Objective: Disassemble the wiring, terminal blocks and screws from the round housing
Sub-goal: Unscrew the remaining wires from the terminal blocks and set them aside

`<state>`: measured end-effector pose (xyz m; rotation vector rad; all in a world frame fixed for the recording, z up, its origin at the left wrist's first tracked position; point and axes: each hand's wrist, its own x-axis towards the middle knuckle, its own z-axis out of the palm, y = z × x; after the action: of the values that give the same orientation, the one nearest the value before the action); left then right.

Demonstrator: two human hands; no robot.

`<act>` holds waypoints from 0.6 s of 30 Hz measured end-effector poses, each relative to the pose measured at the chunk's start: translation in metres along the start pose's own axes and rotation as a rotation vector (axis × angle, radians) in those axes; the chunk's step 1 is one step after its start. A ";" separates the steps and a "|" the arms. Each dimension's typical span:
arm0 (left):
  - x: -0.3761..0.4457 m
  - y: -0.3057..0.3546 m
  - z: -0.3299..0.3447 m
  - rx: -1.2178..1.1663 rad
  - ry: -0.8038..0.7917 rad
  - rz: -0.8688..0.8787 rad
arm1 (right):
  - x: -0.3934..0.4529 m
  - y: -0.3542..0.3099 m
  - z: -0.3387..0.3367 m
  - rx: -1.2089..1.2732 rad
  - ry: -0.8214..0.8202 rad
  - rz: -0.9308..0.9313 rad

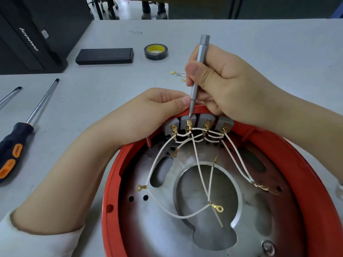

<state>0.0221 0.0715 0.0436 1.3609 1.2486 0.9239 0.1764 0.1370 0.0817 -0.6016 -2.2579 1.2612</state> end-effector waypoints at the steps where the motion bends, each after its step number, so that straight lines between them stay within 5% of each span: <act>1: 0.000 0.000 0.000 -0.006 -0.004 -0.005 | 0.002 0.000 0.000 0.016 -0.002 0.026; 9: 0.000 0.000 0.000 0.015 0.000 -0.009 | 0.001 0.000 -0.004 0.128 0.036 0.116; 18: -0.001 0.001 0.001 0.026 0.008 0.000 | -0.025 0.002 0.005 -0.076 0.145 -0.152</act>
<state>0.0226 0.0704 0.0442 1.3787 1.2700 0.9169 0.1935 0.1202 0.0734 -0.5199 -2.1936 1.0285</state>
